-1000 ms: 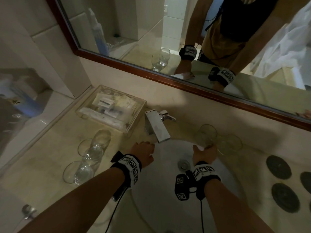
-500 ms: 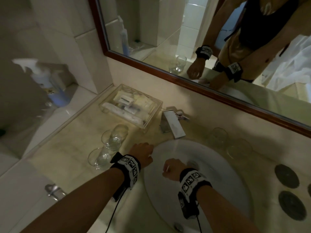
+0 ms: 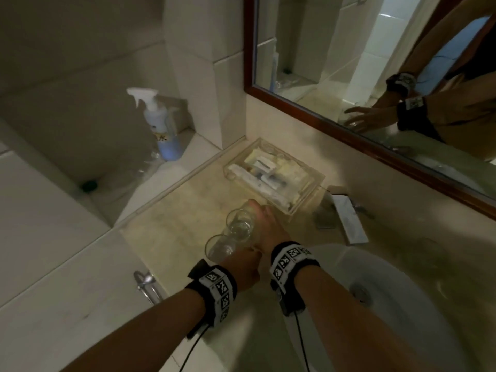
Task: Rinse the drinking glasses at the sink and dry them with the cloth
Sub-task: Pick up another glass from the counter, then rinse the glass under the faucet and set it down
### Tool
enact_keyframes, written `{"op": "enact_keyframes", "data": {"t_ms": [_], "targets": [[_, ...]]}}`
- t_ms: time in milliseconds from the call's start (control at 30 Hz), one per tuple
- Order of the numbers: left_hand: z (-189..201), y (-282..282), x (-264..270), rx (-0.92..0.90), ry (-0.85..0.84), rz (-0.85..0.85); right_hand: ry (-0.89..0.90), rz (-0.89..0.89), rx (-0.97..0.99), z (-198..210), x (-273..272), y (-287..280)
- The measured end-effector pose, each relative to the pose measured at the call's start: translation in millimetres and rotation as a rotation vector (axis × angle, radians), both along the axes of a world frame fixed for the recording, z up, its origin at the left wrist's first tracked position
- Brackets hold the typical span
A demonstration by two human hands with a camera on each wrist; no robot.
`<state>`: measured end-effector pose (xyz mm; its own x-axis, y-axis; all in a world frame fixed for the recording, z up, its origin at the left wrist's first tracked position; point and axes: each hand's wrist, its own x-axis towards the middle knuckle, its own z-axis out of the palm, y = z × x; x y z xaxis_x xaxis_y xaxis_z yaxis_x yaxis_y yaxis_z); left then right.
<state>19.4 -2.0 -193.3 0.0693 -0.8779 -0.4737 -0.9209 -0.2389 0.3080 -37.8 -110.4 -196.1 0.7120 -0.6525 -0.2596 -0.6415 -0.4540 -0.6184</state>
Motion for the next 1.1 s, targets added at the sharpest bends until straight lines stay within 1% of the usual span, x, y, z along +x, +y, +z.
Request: {"op": "enact_keyframes", "data": {"t_ms": [100,167,267,400,500,667,800,867,1000,1100], "targets": [[-11.0,1.7,-3.4,-0.038,0.021,-0.024,-0.026,0.022,0.039,-19.1,12.6,-4.6],[-13.4,0.7,-4.5,-0.035,-0.007,-0.057,-0.054,0.007,0.045,-25.8,19.5,-6.5],[-17.4,-4.2,-5.8,0.023,-0.037,-0.055,-0.070,0.015,0.095,-32.5,24.0,-6.2],[-18.6,-8.8,-4.6,0.088,-0.006,-0.065,-0.133,-0.039,0.166,-33.8,16.1,-7.5],[-19.5,-15.0,-6.4,0.097,-0.049,-0.115,-0.158,-0.101,0.199,-31.1,-0.3,-11.1],[-6.3,-31.0,-23.9,0.094,-0.096,-0.137,-0.137,-0.189,0.194,-24.0,-33.2,-19.6],[-0.7,-37.0,-40.3,0.094,-0.116,-0.182,-0.210,-0.297,0.229,-21.1,-65.5,-18.6],[-1.0,-37.0,-46.7,0.082,-0.135,-0.221,-0.206,-0.325,0.230,-22.0,-83.4,-16.6],[-5.1,-39.4,-55.6,0.080,-0.155,-0.236,-0.156,-0.352,0.190,-23.8,-119.6,-12.5],[-9.7,-43.7,-60.4,0.139,-0.182,-0.236,-0.097,-0.355,0.206,-29.7,-143.5,-6.8]]}}
